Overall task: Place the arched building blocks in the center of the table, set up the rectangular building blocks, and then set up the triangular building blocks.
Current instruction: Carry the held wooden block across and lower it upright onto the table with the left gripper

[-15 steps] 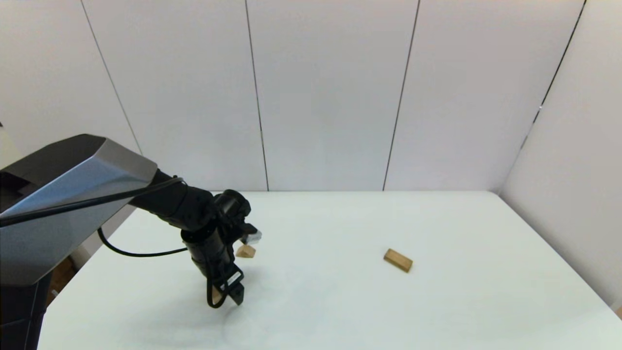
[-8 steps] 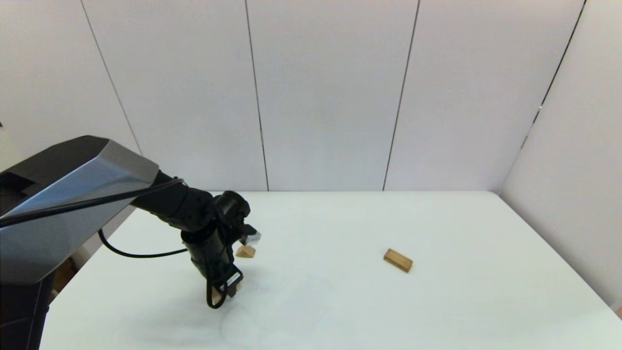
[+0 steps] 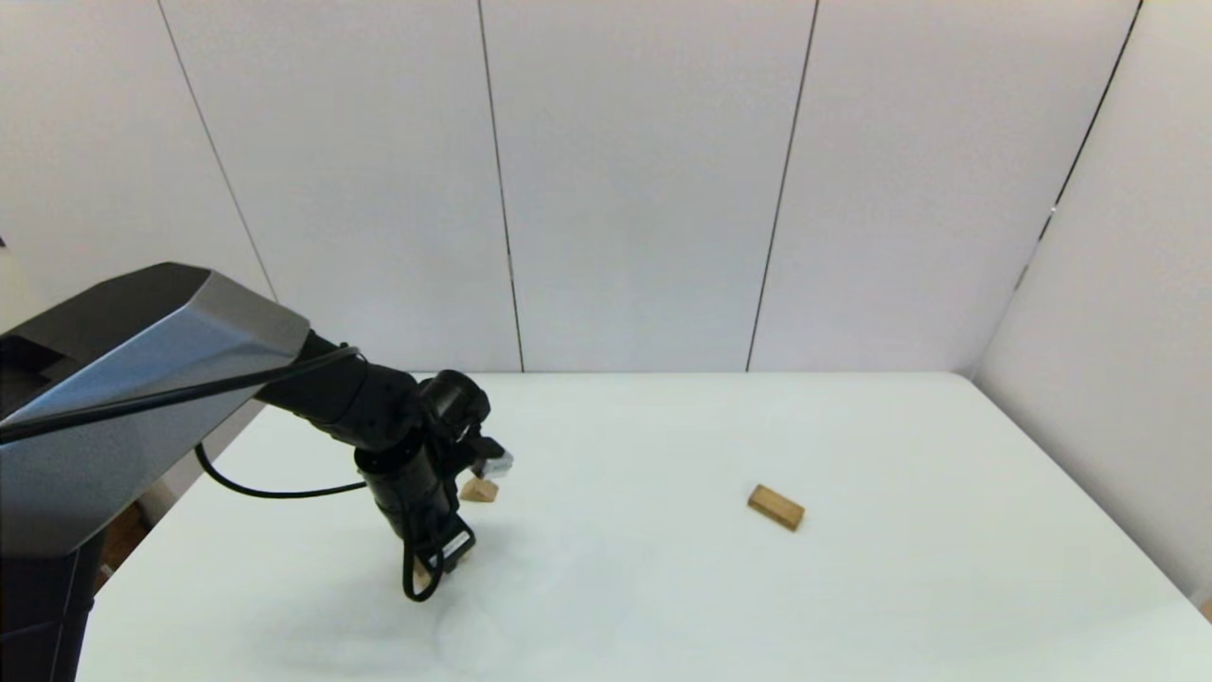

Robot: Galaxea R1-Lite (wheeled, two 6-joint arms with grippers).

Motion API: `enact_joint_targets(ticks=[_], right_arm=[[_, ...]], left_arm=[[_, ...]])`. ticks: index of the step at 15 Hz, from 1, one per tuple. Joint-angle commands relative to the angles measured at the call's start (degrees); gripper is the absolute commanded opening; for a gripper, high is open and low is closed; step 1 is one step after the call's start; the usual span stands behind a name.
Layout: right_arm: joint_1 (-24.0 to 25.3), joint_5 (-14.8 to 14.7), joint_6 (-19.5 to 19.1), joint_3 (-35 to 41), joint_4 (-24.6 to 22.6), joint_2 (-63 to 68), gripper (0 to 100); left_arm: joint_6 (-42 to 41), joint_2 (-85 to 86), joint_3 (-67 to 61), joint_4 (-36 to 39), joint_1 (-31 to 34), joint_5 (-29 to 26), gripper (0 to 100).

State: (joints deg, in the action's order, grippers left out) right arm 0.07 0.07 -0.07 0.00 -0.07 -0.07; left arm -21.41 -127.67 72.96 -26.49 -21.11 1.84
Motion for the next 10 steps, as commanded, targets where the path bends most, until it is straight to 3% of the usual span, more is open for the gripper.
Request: enact_joint_targets(ticks=[1, 10], right_arm=[[0.01, 0.01, -0.01, 0.0, -0.01, -0.01, 100], [0.01, 0.01, -0.01, 0.0, -0.01, -0.01, 100]], left_arm=[[-2.24, 0.93, 4.3, -2.34, -2.79, -0.08, 0], [-12.08, -6.19, 37.69, -33.28, -12.9, 0.0, 0]])
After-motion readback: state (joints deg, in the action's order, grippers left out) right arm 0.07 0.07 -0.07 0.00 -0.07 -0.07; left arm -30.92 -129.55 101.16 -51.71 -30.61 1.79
